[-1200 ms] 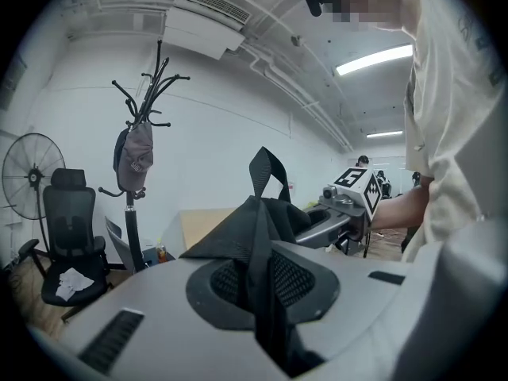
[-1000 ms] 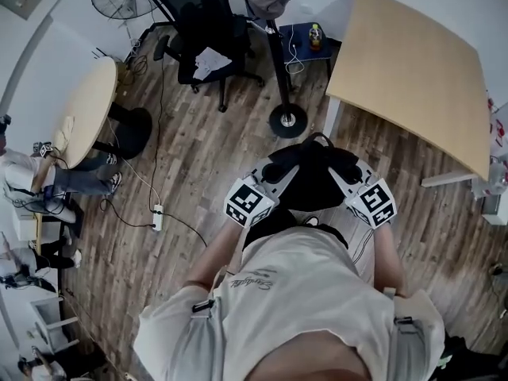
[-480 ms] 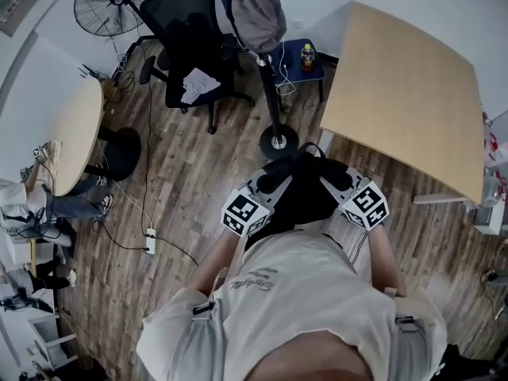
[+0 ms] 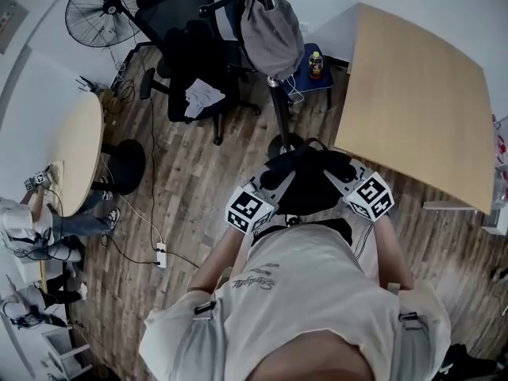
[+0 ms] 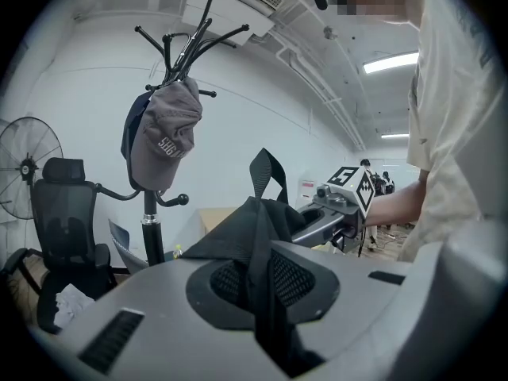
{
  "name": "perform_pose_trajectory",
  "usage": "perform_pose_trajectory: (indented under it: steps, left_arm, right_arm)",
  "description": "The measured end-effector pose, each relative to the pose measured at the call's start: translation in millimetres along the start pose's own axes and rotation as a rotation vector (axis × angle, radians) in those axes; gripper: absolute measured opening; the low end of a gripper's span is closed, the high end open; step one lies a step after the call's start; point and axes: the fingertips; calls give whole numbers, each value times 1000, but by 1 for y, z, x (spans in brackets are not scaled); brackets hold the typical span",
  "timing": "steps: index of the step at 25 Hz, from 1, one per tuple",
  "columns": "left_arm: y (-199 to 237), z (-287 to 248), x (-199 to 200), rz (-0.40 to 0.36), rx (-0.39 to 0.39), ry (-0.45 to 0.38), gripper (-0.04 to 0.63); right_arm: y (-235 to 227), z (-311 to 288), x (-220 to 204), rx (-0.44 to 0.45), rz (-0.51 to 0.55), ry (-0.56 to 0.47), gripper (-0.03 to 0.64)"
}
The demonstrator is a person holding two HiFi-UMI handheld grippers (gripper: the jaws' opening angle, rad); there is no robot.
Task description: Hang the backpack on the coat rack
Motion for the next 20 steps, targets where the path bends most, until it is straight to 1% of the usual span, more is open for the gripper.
perform_pose_trajectory:
  steps: [3,9,15,20]
  left_arm:
    - [26,-9,-3,-10,12,11,44]
    - [67,-25,-12,6,57,40,44]
    - [96,-39,-31,36,107,80,44]
    - [113,-50,-46,65,140,102,44]
  right_arm:
    - [-18,-21,13,10,6,-7,29]
    - [-48,-55,32,63,18,23,29]
    - [-72,-86,34,118,5,86,29]
    - [-90,-105,34,135,-8,131,29]
Point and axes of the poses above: the fingertips, and each gripper's own axes: z backward along the fingers, y to its left, x out of its top, and after that the axes turned 15 degrees about -z, right-handed
